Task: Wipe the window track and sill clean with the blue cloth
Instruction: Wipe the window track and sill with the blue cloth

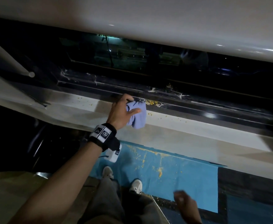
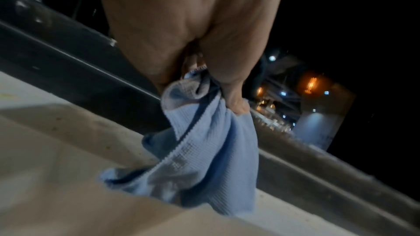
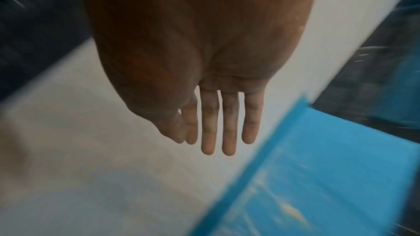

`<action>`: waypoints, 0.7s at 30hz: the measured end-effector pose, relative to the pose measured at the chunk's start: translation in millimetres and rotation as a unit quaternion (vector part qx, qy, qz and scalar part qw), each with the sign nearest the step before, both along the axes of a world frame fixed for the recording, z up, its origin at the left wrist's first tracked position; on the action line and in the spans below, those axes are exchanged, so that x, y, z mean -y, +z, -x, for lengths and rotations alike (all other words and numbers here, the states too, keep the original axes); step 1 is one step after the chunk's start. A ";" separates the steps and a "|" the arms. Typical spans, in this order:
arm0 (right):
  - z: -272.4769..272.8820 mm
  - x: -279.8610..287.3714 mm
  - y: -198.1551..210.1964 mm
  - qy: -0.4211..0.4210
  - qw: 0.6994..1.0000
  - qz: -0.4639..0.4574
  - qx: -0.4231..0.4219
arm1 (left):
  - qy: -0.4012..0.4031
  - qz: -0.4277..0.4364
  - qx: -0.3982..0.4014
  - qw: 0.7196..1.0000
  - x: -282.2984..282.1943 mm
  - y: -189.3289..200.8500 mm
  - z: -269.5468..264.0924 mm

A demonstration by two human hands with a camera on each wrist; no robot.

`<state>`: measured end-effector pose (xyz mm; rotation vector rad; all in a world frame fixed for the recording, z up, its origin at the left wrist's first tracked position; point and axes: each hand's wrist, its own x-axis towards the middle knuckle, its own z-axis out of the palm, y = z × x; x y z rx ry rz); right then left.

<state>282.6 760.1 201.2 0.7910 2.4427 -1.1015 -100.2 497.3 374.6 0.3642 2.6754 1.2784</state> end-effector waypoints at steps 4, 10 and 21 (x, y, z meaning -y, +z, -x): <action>116.8 28.6 114.4 -0.031 0.979 0.061 -0.191 | 0.023 -0.043 0.020 0.999 7.0 21.1 -37.9; 209.9 71.8 214.2 -0.054 0.900 0.347 -0.260 | 0.041 -0.202 0.108 0.973 -11.7 41.3 -77.1; 240.7 80.9 182.0 -0.035 0.950 0.128 -0.281 | -0.130 -0.002 -0.019 0.991 7.7 9.2 -82.3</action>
